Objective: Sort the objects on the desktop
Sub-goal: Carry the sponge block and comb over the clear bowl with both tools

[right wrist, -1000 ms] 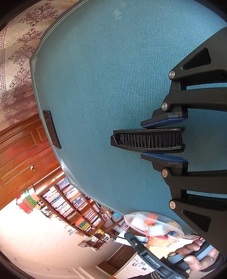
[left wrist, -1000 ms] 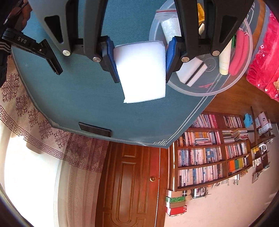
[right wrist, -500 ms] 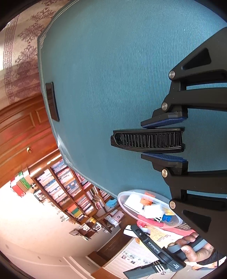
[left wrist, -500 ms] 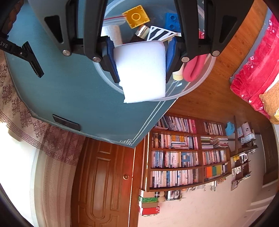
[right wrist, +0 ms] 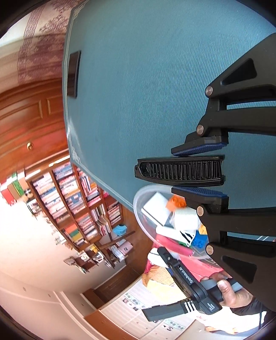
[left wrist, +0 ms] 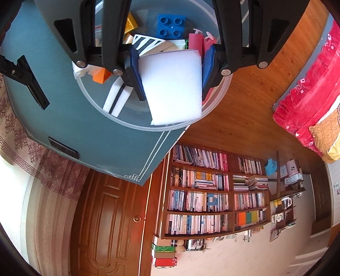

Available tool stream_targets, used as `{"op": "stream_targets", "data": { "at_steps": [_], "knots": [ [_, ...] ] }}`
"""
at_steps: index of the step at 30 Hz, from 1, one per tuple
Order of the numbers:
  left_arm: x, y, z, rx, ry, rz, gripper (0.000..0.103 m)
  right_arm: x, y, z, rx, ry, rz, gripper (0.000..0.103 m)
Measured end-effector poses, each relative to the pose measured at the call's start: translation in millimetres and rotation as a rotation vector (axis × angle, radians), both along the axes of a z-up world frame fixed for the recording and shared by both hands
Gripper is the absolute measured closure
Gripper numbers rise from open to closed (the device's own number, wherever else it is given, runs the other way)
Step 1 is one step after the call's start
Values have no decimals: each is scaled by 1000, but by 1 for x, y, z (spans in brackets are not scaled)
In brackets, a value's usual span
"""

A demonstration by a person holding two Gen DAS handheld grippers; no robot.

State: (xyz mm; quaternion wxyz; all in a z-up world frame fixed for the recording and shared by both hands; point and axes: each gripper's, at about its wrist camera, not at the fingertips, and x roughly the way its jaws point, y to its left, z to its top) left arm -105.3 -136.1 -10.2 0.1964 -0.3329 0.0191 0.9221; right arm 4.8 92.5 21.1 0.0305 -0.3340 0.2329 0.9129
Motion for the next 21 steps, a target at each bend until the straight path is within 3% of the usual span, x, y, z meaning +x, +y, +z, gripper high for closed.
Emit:
{"op": "stream_targets", "data": {
  "at_steps": [21],
  "knots": [
    [-17,-30,-13,16,-49,4,51,-61,-91,2,100,1,233,71]
  ]
}}
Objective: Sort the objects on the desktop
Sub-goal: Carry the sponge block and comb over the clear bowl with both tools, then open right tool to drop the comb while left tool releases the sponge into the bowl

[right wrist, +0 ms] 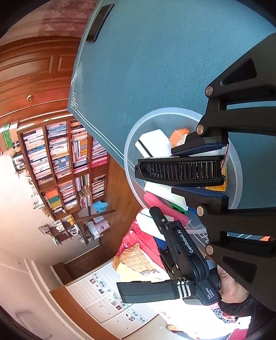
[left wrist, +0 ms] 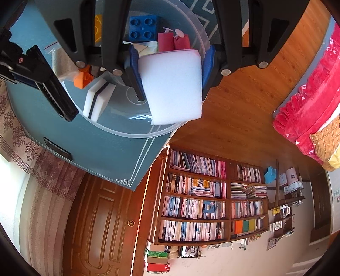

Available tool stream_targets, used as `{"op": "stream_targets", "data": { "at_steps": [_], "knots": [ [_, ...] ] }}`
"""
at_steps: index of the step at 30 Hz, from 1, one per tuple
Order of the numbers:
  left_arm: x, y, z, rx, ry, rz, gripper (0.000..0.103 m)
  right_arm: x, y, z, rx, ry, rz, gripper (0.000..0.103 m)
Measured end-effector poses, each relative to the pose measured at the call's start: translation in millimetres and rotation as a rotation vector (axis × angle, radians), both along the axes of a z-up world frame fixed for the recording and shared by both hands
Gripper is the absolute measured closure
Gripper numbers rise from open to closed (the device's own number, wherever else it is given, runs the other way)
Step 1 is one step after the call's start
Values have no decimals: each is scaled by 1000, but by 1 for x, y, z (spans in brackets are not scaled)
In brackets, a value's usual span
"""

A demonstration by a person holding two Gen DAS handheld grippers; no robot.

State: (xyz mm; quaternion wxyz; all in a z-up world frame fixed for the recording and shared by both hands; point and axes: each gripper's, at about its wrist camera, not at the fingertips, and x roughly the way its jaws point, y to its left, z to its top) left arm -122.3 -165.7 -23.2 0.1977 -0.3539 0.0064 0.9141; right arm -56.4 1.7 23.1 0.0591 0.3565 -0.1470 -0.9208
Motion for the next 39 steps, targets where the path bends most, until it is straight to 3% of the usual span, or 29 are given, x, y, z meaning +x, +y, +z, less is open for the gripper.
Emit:
{"op": "stream_targets", "data": {
  "at_steps": [17,39],
  "knots": [
    [-5,-4,-1,9,-11,-6,50,-19,-20,-12,81,-14,5,71],
    [-1,26,1,3,-16,-100,50,12,2,-5,6,28,-25,71]
  ]
}}
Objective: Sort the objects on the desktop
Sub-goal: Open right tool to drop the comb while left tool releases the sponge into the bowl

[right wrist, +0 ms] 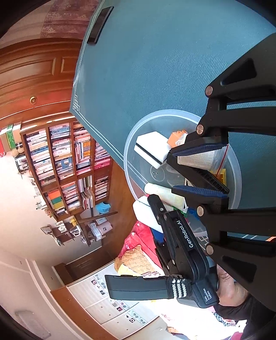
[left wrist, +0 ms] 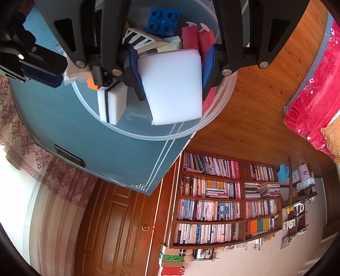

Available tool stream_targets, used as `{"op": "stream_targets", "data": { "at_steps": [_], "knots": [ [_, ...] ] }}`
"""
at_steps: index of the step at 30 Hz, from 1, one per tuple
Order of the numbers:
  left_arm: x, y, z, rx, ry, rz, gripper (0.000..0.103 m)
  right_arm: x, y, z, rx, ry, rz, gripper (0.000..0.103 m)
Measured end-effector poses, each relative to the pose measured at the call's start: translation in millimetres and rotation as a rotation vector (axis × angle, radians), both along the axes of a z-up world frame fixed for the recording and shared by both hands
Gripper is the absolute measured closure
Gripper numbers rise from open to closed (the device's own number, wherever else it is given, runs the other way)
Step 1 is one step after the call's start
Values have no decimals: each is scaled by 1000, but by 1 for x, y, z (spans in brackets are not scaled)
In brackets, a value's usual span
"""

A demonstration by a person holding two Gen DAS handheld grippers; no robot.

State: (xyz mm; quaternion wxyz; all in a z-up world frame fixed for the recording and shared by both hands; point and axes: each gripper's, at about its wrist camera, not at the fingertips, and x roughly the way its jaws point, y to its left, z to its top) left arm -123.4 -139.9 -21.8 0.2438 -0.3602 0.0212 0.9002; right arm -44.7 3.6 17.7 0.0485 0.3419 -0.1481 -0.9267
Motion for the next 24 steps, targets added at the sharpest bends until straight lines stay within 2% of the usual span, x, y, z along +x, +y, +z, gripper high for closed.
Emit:
{"op": "stream_targets", "data": {
  "at_steps": [10,19,20,24],
  "knots": [
    [-3,13,-4,-11,-14,-35,47,11,11,-8,-22,-18,-29,71],
    [-4,31,-8,-14,-22,-78,28,21,15,-14,-33,-29,-46,71],
    [-4,31,-7,-13,-22,-79,23,22,16,-14,-34,-29,-47,71],
    [-2,30,-4,-8,-20,-78,20,20,20,-14,-42,-36,-54,71]
  ]
}}
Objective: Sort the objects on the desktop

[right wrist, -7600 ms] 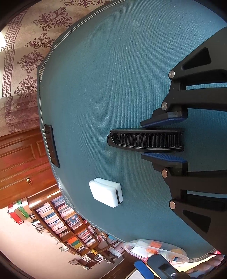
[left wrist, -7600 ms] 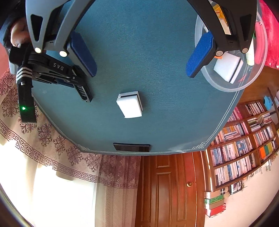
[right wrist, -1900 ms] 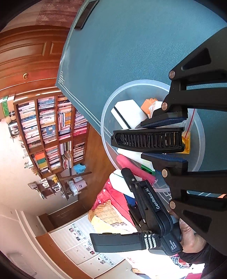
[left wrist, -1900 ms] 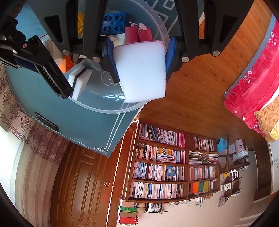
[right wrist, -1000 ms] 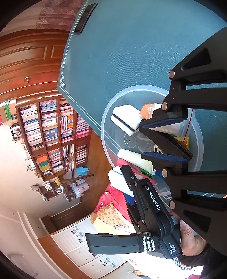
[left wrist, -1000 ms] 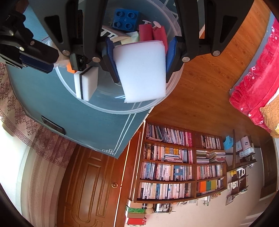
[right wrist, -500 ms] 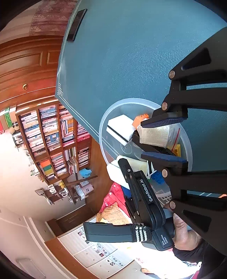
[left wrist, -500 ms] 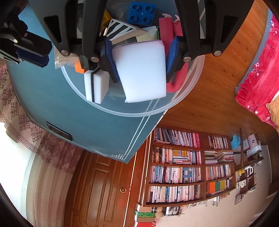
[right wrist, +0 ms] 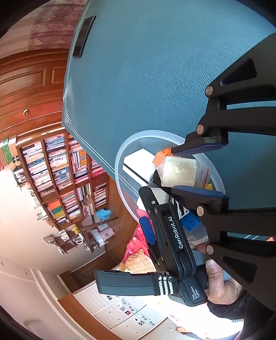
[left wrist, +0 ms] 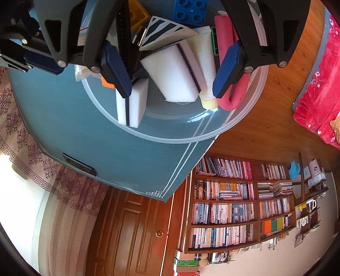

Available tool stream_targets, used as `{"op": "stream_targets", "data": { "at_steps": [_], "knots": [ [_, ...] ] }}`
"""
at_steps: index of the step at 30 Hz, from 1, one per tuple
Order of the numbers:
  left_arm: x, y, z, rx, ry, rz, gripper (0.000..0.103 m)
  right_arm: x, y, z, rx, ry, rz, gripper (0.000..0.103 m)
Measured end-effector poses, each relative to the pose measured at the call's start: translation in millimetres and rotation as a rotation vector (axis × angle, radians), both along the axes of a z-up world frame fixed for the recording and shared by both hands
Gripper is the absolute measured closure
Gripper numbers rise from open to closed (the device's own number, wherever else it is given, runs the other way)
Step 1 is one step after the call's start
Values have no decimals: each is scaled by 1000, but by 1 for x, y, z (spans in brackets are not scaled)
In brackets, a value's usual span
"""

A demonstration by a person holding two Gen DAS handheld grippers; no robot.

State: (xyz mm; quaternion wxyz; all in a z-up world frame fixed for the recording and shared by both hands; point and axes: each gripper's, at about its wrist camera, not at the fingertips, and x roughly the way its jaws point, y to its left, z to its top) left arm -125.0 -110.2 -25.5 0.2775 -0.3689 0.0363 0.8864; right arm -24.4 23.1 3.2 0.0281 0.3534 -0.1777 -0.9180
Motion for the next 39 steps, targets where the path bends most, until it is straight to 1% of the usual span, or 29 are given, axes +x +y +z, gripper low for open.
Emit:
{"op": "stream_targets", "data": {
  "at_steps": [7,10,12,13,14,19,24,26,28,31,34,36,37,39],
  "knots": [
    [7,-10,11,9,22,31,19,-1,1,-3,-18,-23,10,71],
    [12,-14,15,2,45,49,19,1,2,-3,-21,-29,13,71],
    [15,-16,19,-7,64,65,19,2,2,-3,-20,-31,11,60],
    [17,-17,20,-11,71,72,18,3,2,-2,-20,-27,7,50],
    [18,-19,21,-15,78,78,18,5,2,-2,-20,-21,3,45],
    [25,-24,26,-32,101,109,18,8,2,2,-13,-16,2,36],
    [32,-29,29,-37,120,129,18,11,-4,7,18,0,6,30],
    [34,-30,30,-40,123,134,18,12,-7,8,32,3,7,25],
    [36,-32,31,-45,126,139,18,13,-10,9,47,-3,7,24],
    [39,-35,31,-51,129,143,18,13,-11,7,57,-23,3,18],
    [42,-36,31,-53,130,143,18,15,-12,7,58,-15,-12,17],
    [45,-38,31,-56,132,143,18,16,-12,7,54,-9,-15,13],
    [46,-39,31,-58,133,142,18,17,-12,6,53,-7,-17,9],
    [49,-40,30,-59,136,140,18,17,-14,6,76,-5,-19,3]
  ]
}}
